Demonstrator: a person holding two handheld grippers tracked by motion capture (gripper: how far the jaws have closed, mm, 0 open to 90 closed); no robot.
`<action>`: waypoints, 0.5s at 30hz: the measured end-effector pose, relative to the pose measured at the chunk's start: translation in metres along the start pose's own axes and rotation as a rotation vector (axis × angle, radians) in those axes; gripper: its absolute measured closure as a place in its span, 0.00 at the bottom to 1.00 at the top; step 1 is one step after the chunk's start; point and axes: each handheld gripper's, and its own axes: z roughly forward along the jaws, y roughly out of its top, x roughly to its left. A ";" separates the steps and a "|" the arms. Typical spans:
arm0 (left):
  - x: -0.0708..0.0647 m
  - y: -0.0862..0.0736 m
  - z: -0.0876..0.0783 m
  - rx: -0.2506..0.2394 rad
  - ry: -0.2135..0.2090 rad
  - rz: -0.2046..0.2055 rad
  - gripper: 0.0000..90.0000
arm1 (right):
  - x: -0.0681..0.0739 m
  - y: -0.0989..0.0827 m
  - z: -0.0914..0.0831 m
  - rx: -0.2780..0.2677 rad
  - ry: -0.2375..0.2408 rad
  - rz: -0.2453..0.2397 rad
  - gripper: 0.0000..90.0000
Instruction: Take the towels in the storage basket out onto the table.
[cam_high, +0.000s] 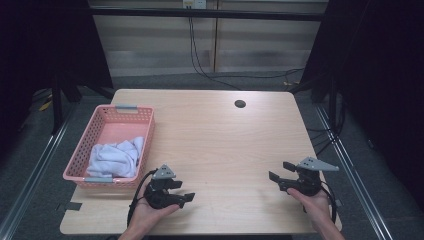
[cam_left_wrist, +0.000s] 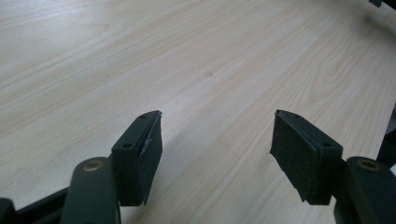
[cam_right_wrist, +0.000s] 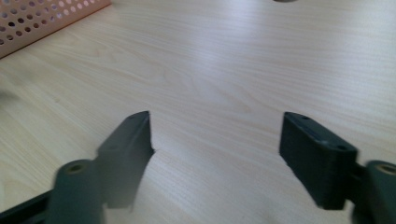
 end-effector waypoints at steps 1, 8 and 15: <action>0.001 0.000 0.000 0.005 -0.006 -0.001 0.37 | -0.001 -0.001 0.000 0.004 0.013 0.007 0.33; 0.001 0.001 0.000 0.009 -0.016 -0.004 0.38 | 0.001 0.004 -0.006 0.019 0.077 0.013 0.42; -0.003 0.007 -0.012 -0.007 -0.008 0.022 0.34 | 0.001 0.001 -0.009 0.046 0.104 0.070 0.34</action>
